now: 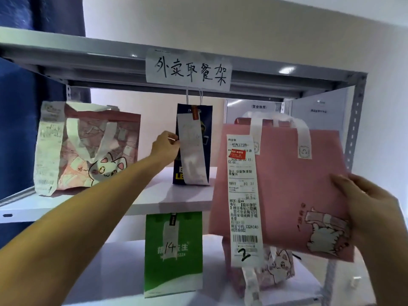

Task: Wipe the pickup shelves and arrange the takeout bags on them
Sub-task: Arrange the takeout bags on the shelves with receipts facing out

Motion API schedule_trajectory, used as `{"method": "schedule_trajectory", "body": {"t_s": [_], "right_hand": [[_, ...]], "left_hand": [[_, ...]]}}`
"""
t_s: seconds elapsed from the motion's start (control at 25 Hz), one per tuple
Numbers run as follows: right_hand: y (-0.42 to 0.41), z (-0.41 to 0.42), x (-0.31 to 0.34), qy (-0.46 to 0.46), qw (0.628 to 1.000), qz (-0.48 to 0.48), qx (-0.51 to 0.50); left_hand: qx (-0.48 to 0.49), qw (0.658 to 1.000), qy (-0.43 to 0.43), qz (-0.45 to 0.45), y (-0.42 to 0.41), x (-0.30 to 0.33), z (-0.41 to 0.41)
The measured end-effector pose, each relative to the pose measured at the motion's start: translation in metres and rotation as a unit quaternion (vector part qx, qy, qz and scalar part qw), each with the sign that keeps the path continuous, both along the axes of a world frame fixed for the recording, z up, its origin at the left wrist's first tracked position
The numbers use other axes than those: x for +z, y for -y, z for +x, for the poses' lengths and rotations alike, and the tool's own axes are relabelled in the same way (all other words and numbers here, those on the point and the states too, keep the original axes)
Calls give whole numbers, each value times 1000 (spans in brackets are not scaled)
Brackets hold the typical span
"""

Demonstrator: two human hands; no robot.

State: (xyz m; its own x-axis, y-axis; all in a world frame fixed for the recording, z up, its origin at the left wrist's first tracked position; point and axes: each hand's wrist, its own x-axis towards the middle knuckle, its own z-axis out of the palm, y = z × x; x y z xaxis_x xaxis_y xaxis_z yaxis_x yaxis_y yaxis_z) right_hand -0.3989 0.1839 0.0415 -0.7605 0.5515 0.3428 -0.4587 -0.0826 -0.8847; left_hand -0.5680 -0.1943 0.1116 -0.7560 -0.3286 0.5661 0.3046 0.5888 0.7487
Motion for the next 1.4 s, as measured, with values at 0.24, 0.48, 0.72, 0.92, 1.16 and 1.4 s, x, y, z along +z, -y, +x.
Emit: {"method": "schedule_trajectory", "body": {"t_s": [0.24, 0.48, 0.72, 0.92, 1.16, 1.4], "right_hand": [[-16, -42, 61, -23, 999, 17, 28], [-8, -77, 47, -35, 997, 71, 16], [-9, -101, 32, -43, 997, 61, 22], [-10, -115, 27, -52, 996, 65, 14], [0, -127, 23, -74, 995, 71, 17], [2, -121, 28, -72, 995, 68, 9]], "left_hand": [[18, 1000, 25, 4, 6, 1, -37], [-43, 994, 54, 80, 3, 17, -64], [-71, 986, 25, 151, -7, 49, -88], [-29, 988, -36, 146, -23, 51, -89], [-39, 978, -89, 185, -26, 64, -47], [-62, 971, -67, 221, -9, 57, 18]]}}
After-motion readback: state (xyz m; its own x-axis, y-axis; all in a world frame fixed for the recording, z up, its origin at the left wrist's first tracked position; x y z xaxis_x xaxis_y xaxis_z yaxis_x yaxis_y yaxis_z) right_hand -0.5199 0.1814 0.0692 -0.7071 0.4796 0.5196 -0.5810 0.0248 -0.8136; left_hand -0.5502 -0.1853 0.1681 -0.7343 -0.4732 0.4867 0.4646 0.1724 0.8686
